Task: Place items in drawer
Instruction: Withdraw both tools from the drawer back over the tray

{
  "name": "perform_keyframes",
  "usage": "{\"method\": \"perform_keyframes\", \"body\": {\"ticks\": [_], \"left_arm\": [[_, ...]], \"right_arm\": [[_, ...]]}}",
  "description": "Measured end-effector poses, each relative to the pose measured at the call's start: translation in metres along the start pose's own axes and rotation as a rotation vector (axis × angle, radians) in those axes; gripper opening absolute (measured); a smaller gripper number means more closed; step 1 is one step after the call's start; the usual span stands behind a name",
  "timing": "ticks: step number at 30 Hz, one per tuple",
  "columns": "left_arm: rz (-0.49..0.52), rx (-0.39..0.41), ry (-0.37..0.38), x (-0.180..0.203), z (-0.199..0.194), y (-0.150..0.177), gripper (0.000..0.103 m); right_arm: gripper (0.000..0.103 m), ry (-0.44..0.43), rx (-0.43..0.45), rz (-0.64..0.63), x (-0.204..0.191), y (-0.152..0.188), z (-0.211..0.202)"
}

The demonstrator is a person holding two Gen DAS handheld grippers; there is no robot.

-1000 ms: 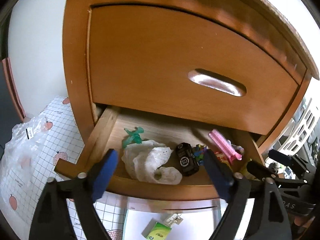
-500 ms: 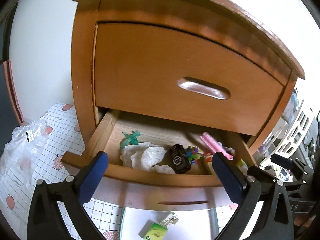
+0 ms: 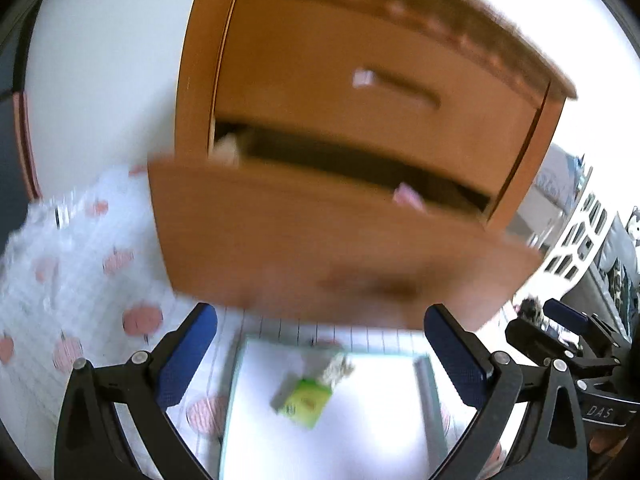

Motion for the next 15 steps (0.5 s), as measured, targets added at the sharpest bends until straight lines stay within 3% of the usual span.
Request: {"method": "perform_keyframes", "body": {"ticks": [9,15], "left_arm": [[0.01,-0.242,-0.069,-0.013,0.069,0.072,0.103],[0.034,-0.326,-0.089,-0.014,0.105,0.099,0.102]], "right_arm": [[0.103,-0.004,-0.172,0.083,0.009,0.068,0.062],[0.103,-0.011,-0.282,0.11,0.017,0.102,0.106]]}}
Point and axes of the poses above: each gripper's, at about its wrist camera, not at the fingertips, and z roughly the way its jaws point, x to its right, y to its underside, the point moved 2 cm from there along z, roughly the way its jaws point, and after that the axes turned 7 degrees about -y, right-handed, at the moved point
